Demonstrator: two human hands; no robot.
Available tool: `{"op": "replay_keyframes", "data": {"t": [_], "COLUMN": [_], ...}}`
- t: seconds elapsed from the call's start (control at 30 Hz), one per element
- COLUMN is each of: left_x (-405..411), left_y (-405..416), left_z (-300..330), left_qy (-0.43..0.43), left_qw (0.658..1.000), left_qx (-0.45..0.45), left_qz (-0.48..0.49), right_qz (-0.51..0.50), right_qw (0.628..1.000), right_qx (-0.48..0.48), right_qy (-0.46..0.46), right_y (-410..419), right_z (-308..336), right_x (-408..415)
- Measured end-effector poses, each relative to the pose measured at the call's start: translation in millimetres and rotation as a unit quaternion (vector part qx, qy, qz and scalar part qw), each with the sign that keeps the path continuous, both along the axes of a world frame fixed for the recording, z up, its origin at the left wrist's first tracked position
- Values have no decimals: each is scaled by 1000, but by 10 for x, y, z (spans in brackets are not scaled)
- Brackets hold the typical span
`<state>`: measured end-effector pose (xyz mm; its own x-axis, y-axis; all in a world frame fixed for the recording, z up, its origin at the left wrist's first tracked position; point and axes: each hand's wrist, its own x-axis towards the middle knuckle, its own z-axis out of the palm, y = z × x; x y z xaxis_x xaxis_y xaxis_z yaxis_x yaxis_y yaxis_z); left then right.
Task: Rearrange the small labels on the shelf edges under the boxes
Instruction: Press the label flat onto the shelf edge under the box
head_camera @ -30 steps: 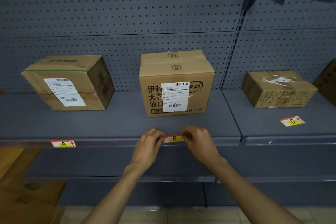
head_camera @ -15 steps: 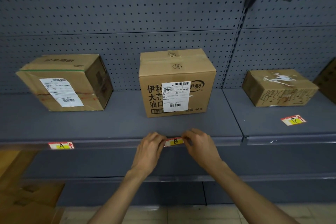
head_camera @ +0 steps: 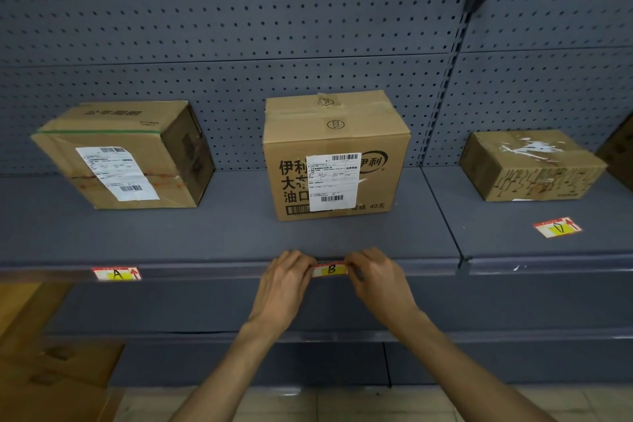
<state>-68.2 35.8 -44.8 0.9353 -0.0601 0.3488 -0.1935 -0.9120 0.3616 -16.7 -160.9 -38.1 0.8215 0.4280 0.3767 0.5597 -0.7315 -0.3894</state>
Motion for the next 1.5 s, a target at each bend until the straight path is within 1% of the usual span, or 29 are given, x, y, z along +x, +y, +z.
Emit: {"op": "replay_keyframes", "data": {"t": [0.17, 0.33, 0.47, 0.57, 0.8, 1.1, 1.37, 1.5], "left_x": [-2, -3, 10, 19, 36, 35, -12, -31], "left_y": [-33, -13, -11, -24, -14, -6, 24, 47], "left_z": [-55, -11, 81, 108, 95, 57, -19, -88], "left_qy": [-15, -28, 5, 20, 35, 33, -11, -34], "left_qw": [1000, 999, 999, 999, 999, 999, 999, 999], "left_qx": [5, -23, -38, -37, -33, -37, -39, -21], "left_qz": [3, -3, 10, 19, -3, -11, -28, -22], "right_qz": [3, 21, 22, 22, 24, 29, 29, 20], "right_qw": [1000, 999, 998, 998, 999, 999, 999, 1000], "right_qx": [3, 44, 59, 52, 37, 12, 10, -3], "right_qy": [-16, -13, -18, -15, 9, 13, -12, -18], "right_y": [-1, -59, -35, -11, -45, -34, -17, -5], "right_z": [-29, -15, 66, 90, 4, -28, -117, -113], "right_x": [-19, -10, 56, 62, 31, 25, 0, -21]}}
